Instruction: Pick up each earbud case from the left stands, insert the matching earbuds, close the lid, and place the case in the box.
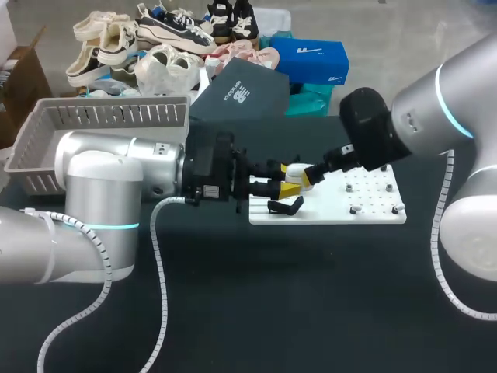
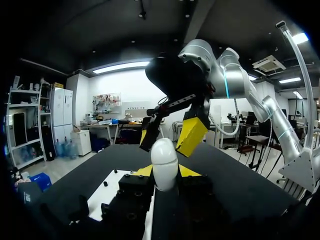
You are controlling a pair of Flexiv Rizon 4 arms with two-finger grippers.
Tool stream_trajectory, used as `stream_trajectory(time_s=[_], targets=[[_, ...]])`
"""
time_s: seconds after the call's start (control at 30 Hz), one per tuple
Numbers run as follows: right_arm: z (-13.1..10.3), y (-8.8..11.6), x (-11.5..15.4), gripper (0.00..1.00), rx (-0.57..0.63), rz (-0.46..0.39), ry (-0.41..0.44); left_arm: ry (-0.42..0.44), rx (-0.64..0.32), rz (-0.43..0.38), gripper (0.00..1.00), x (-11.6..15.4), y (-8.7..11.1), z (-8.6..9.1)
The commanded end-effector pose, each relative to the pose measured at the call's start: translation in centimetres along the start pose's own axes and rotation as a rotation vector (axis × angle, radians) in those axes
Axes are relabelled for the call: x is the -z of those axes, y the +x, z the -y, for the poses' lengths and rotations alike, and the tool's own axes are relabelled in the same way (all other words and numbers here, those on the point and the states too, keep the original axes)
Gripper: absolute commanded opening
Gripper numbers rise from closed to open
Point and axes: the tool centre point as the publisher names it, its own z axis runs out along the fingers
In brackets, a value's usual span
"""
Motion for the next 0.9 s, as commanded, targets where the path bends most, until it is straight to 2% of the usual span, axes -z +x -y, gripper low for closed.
stream_trajectory(time_s=[0.03,0.73,0.9], targets=[[-0.1,-0.2,0.0,1.0,0.0,0.01,0.019,-0.001,-0.001,0.0,0.0,-0.1,0.0,0.2],[0.0,-2.0,1.4,1.0,0.025,0.053,0.04,-0.001,-0.001,0.0,0.0,-0.1,0.0,0.2],[0.8,-1.7,2.5,1.0,0.022,0.077,0.086,-0.001,-0.001,0.0,0.0,-0.1,0.0,0.2]])
